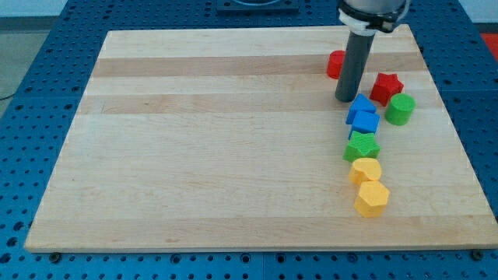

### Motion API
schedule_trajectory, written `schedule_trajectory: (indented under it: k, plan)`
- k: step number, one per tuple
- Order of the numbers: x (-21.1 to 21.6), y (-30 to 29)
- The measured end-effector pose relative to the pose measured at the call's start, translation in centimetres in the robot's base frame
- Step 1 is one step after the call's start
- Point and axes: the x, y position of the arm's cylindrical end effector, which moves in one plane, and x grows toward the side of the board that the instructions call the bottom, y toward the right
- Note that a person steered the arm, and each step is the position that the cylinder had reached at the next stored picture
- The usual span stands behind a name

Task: Move green circle and blue cube to form a vertical line

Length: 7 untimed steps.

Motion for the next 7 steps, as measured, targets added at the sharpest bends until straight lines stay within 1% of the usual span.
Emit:
schedule_trajectory:
  k: [1,2,3,4,5,6,7]
  plan:
    - [0.0,-2.1]
    - [3.1,-6.8]
    - [11.4,-8.9]
    - [22.0,-7.3]
    - [23.9,-5.7]
    - [23.8,1.2]
    - [23.8,11.8]
